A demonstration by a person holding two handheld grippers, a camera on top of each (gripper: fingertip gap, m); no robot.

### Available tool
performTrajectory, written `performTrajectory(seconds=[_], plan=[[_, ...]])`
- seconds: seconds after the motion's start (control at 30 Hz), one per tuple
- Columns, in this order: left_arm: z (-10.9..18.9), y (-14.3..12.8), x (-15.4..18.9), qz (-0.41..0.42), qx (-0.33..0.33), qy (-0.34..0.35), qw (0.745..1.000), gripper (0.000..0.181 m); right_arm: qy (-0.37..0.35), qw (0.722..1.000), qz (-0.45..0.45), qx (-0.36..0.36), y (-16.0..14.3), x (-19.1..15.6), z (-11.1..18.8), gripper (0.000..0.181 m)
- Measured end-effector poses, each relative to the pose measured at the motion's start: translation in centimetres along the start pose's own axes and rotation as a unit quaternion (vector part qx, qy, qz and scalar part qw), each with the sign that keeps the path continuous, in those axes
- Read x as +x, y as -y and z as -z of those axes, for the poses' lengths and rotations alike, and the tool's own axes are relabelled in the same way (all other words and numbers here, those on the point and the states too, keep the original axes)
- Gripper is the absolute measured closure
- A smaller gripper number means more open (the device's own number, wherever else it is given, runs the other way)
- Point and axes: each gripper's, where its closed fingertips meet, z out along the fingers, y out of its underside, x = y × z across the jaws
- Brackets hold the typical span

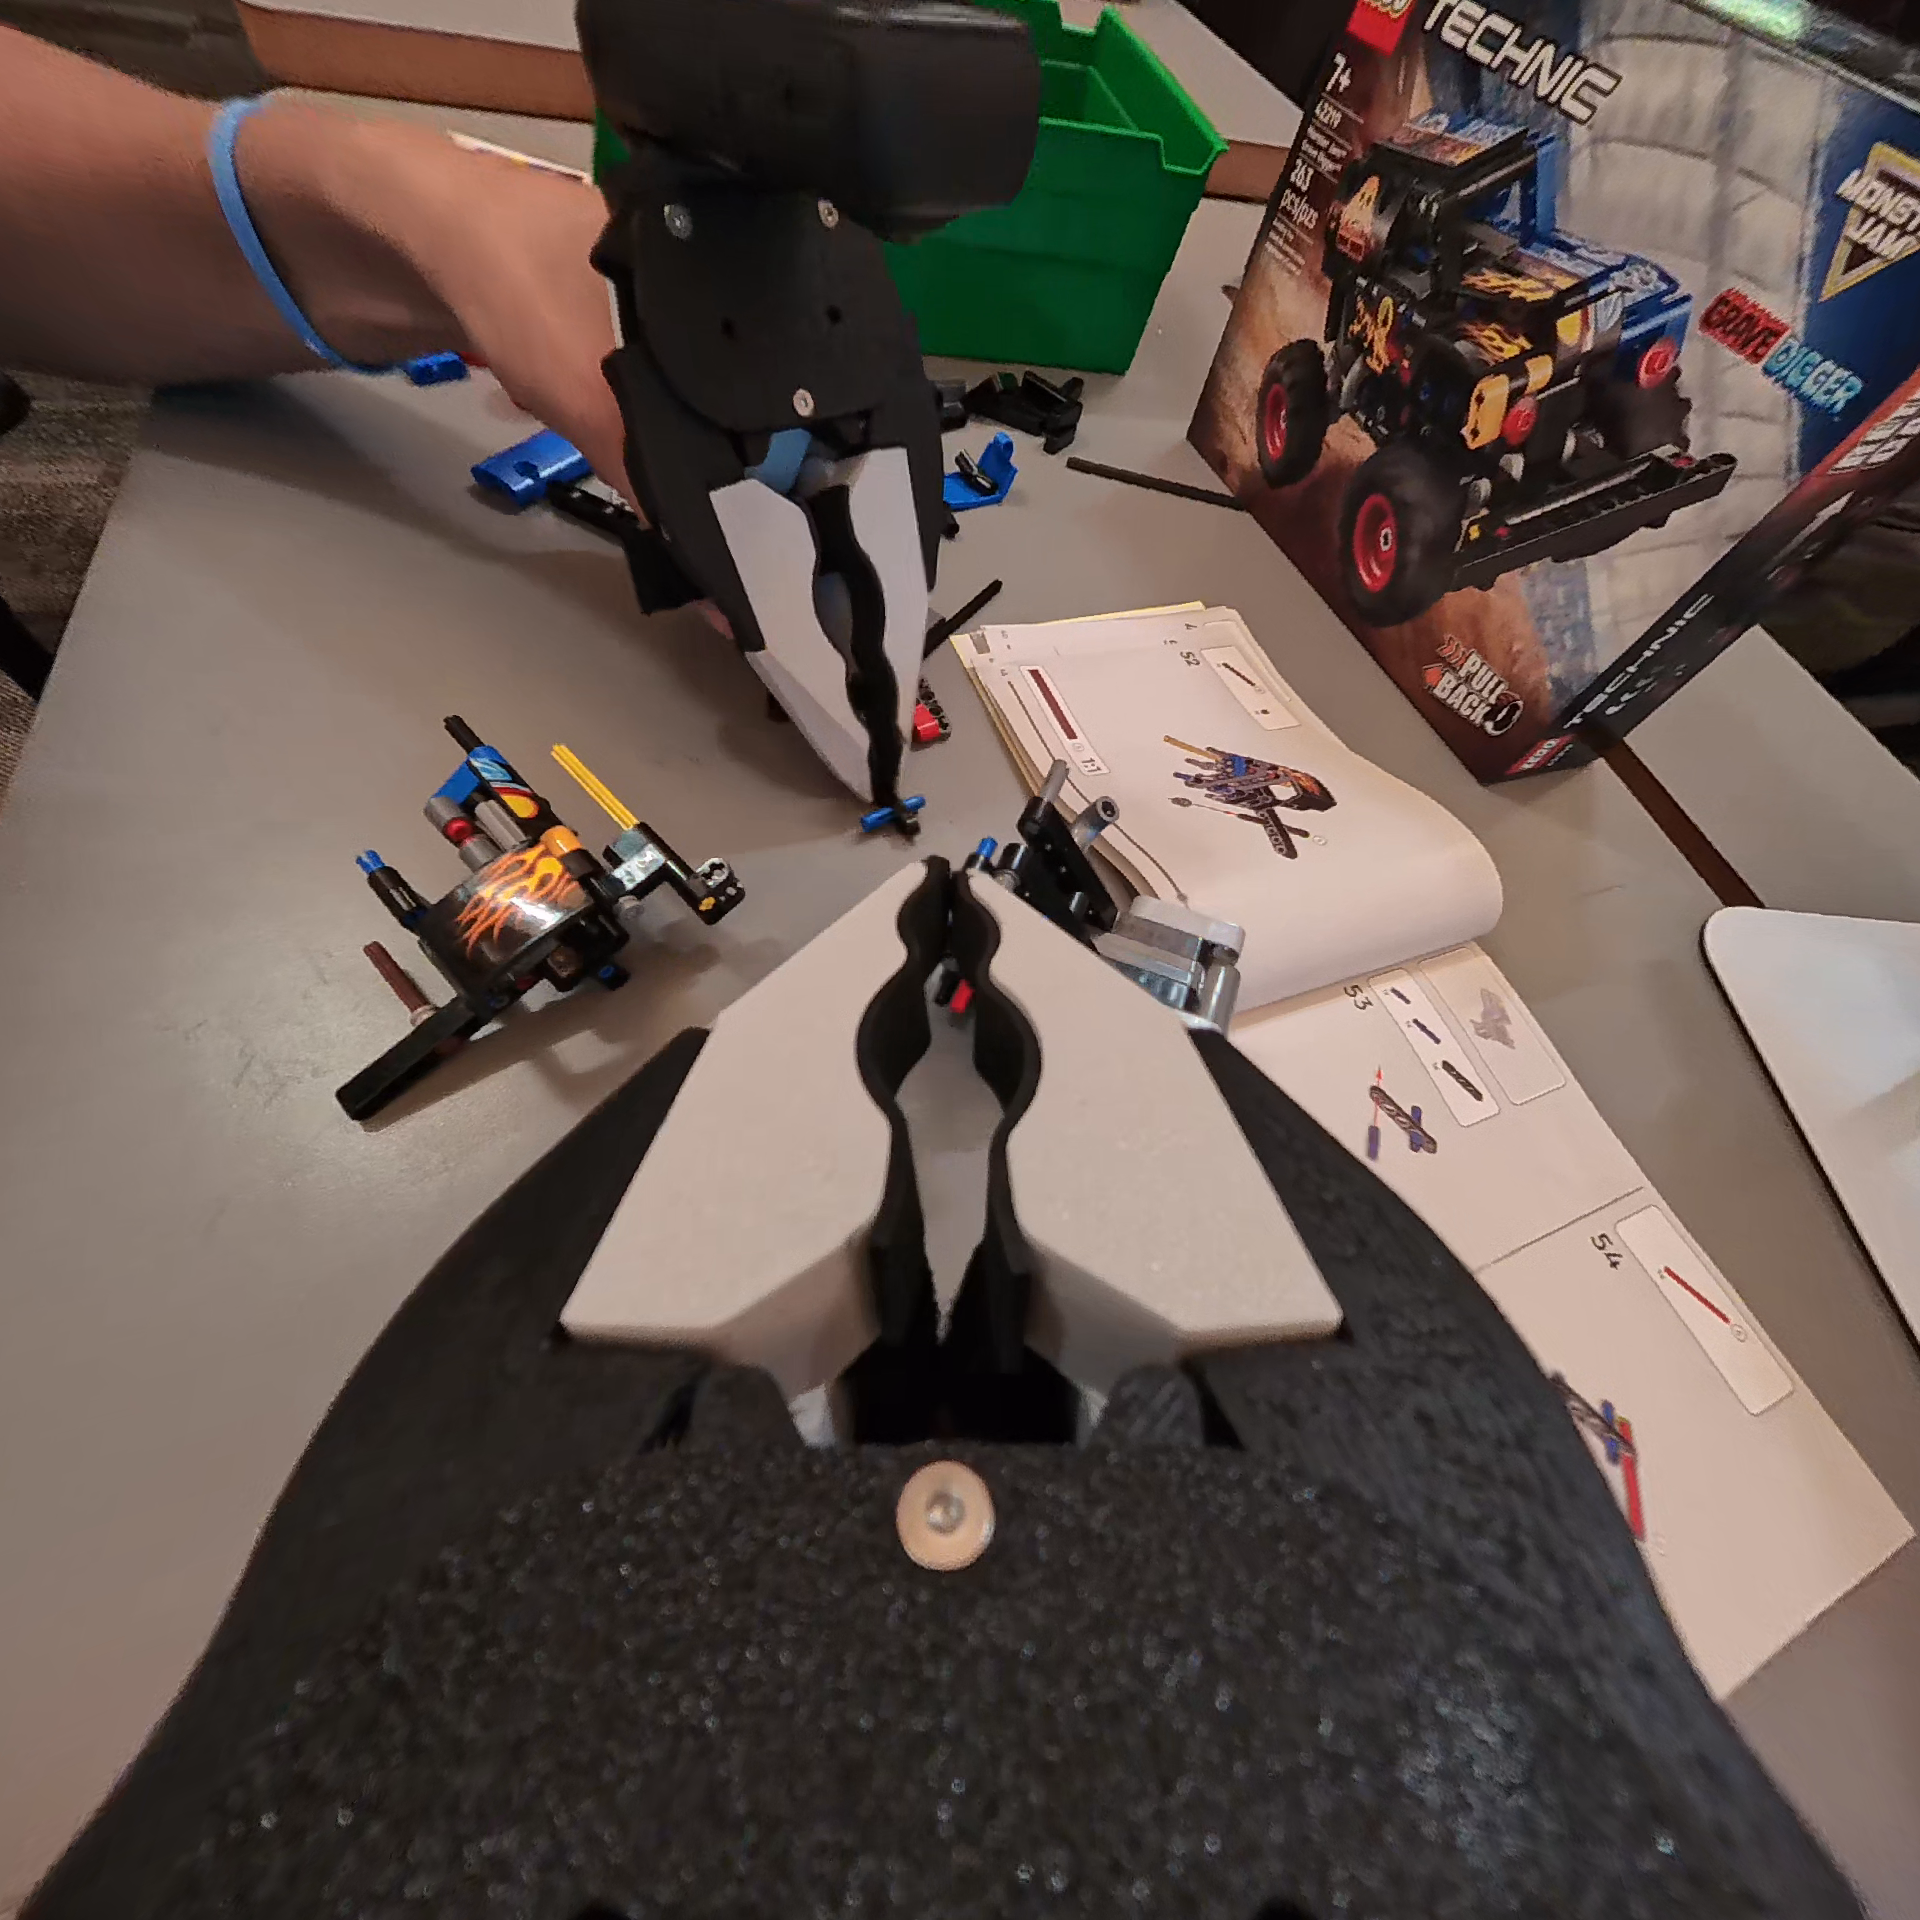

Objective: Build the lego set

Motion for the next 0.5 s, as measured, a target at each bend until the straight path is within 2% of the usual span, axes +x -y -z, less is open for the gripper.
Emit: performTrajectory(seconds=[0.07, 0.13, 0.2, 0.3, 0.4, 0.5], plan=[[1.0, 1.9, 0.2, -0.045, 0.061, 0.019, 0.997, 0.179, 0.005, 1.0, -0.012, 0.01, 0.2, -0.2, -0.2, 0.181], [2.5, 3.8, 0.3, -0.133, 0.12, 0.085, 0.98, 0.179, 0.023, 0.998, -0.047, 0.026, 0.6, -0.7, -0.7, 0.181], [4.4, 5.6, -0.1, -0.222, 0.166, 0.193, 0.941, 0.179, 0.043, 0.992, -0.103, 0.057, 1.6, -1.1, -1.0, 0.172], [6.3, 7.3, 1.0, -0.324, 0.208, 0.291, 0.875, 0.179, 0.063, 0.984, -0.156, 0.065, 1.8, -1.4, -1.7, 0.158], [6.9, 8.1, 2.6, -0.39, 0.224, 0.346, 0.823, 0.18, 0.07, 0.978, -0.18, 0.075, 1.8, -1.7, -2.3, 0.157], [6.8, 8.6, 4.0, -0.425, 0.227, 0.367, 0.796, 0.18, 0.103, 0.97, -0.203, 0.086, 2.3, -2.7, -2.7, 0.158]])
